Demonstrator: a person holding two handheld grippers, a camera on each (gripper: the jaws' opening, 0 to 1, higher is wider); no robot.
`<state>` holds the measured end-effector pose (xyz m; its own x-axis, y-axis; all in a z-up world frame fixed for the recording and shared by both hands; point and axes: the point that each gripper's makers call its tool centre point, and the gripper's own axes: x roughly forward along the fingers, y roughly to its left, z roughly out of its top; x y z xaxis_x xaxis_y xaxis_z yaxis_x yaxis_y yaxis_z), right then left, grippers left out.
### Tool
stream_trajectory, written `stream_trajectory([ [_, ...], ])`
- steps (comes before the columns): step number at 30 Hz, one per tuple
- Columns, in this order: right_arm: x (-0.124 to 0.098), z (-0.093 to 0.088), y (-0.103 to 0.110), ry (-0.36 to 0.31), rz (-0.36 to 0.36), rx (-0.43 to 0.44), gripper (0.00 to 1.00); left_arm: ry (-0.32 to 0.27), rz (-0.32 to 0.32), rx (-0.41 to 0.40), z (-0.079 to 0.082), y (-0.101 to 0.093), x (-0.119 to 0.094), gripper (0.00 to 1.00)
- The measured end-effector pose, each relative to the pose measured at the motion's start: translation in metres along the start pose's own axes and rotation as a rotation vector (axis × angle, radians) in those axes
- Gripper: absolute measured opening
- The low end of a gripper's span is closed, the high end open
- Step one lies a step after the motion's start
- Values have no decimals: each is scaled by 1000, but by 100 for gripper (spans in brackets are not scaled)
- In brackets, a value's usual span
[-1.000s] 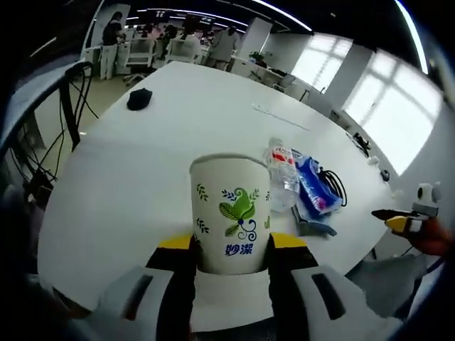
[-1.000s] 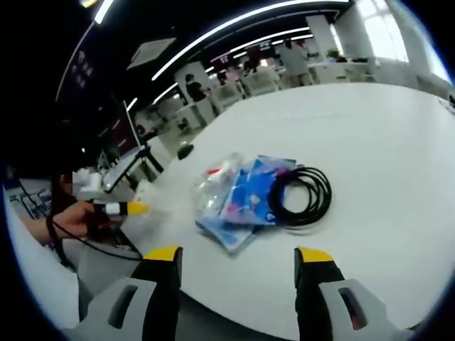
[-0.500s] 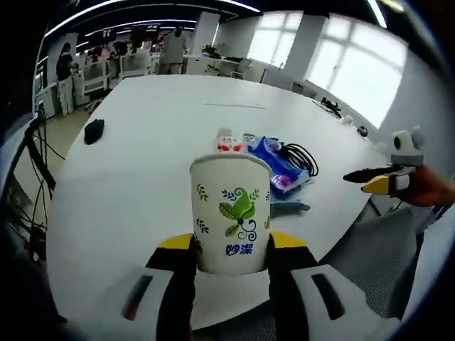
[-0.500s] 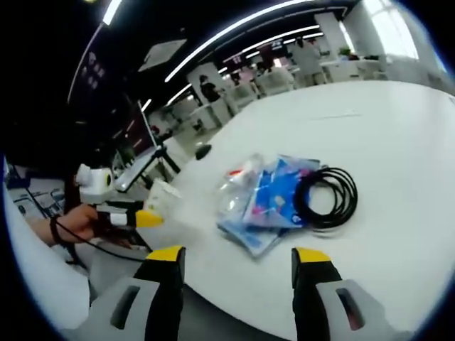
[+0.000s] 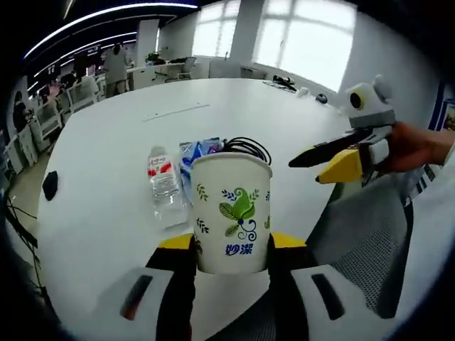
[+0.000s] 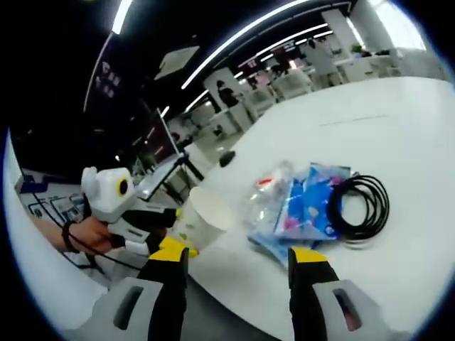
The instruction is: Arrange the tabletop items into an orderly group along one side of the table until the central work area is clear of visible clutter.
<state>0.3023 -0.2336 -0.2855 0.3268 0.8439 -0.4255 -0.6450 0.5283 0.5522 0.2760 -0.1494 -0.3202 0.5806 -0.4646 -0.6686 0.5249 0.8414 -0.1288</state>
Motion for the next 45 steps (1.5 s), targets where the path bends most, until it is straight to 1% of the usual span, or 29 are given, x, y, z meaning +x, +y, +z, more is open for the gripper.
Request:
stream_trajectory([
  [3,4,3,8,1,29,-5,56,7,-24,38,1,-11,2,37],
  [5,6,2,12,11,48,-11,55,16,-35,69,-1,-13,2,37],
  [6,7,2,14,13,55,-12,55,24,-40,95,-1,-20,2,37],
  [8,8,0,17,20,73,-10,54,31,-48,134,-1,-28,1,37],
  [12,13,-7,29,42,115,-8,53,35,-71,176,2,-37,0,37],
  [18,17,-17,44,81,166,-11,45,41,-99,227,2,-42,1,37],
  [22,20,-22,46,93,190,0,40,38,-130,256,3,-51,1,37],
  [25,21,-27,51,117,207,2,37,43,-145,289,3,-56,1,37],
  [27,21,-29,55,132,228,1,30,45,-156,302,3,-56,2,37],
  [28,22,-28,56,127,231,9,29,54,-161,316,2,-56,2,37],
  [29,22,-29,57,130,234,7,26,61,-155,331,1,-54,3,37],
  [31,21,-26,65,120,261,23,17,60,-175,326,0,-57,3,38],
  [32,20,-21,69,98,279,36,12,60,-178,321,0,-57,4,37],
  [33,20,-17,72,77,288,51,5,60,-179,319,-1,-56,5,37],
  [34,20,-15,74,67,298,58,1,60,-180,319,-1,-56,5,37],
  [35,20,-17,74,81,292,56,1,56,-182,316,1,-55,6,37],
  [38,22,-15,70,78,281,55,0,65,-179,310,0,-51,8,37],
  [43,23,-7,61,60,259,79,0,48,-159,241,2,-43,9,38],
  [45,24,-3,56,50,251,90,0,40,-150,221,5,-44,8,38],
])
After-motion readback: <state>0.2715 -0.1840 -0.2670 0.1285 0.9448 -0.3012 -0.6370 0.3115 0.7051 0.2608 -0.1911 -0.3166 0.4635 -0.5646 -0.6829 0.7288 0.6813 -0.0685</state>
